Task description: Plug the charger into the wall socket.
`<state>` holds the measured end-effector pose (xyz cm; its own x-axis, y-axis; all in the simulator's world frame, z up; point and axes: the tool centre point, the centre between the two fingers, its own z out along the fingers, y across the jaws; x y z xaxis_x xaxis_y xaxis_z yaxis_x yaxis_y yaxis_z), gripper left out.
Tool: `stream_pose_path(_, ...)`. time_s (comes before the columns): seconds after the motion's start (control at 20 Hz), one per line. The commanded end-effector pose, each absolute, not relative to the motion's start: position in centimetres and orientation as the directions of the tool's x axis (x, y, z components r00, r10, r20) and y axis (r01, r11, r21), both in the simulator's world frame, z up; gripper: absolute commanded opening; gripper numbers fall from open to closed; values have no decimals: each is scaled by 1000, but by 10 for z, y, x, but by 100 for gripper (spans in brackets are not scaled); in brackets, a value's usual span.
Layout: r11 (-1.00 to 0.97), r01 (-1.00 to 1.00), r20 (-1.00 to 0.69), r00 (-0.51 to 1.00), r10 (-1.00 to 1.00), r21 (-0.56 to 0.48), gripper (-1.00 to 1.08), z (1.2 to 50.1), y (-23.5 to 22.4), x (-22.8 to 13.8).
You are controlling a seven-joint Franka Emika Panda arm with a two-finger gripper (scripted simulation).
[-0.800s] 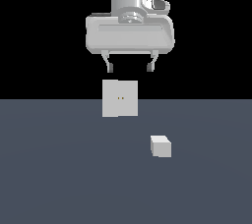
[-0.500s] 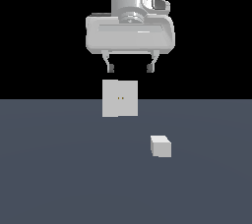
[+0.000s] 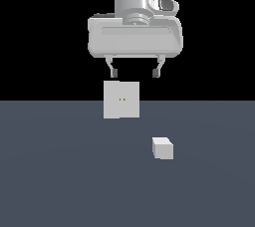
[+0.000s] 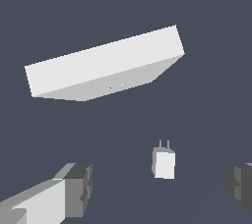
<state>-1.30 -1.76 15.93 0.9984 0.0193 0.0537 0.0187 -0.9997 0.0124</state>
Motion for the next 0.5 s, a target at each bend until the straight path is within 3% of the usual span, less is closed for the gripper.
stream_pose_path(0.0, -1000, 13, 73, 997, 14, 13, 100, 154, -21, -17)
stream_pose_path(0.45, -1000, -11, 166, 986, -9, 13, 100, 130, -34, -36)
